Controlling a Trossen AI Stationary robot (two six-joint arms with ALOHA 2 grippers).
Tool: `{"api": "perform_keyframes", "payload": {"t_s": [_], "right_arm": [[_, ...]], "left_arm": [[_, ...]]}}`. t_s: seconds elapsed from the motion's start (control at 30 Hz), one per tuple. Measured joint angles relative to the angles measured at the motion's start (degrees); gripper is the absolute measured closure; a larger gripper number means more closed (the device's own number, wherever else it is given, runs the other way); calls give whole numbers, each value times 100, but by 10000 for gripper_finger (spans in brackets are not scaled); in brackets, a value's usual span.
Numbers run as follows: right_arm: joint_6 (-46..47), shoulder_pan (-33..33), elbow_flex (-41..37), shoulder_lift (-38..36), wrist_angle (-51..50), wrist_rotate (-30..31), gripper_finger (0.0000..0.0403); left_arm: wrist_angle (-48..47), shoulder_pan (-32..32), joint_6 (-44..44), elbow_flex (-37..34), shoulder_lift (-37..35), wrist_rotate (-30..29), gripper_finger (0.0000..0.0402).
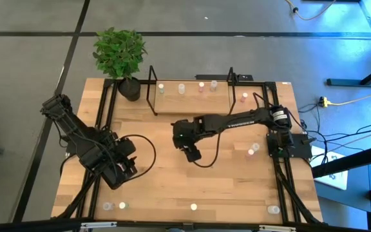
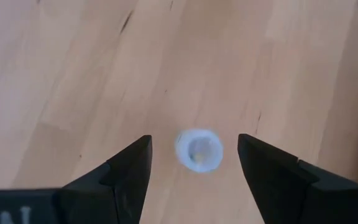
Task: Pick and place medicine bottles onto shelf by color
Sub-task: Put the top transparent medicine bottle on the shelf aligned with the other transparent medicine bottle
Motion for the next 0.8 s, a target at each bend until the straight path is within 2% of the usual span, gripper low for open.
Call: {"api": "perform_keyframes", "payload": {"t_s": [0.23,0.8], "right_arm": [[-91,-85,-439,0,814,-184,162],[-83,-118,-1136,-4,1600,-188,162]], "left_arm": [[0,0,2,0,0,-140,172],[2,0,-122,0,4,-148,172]]}}
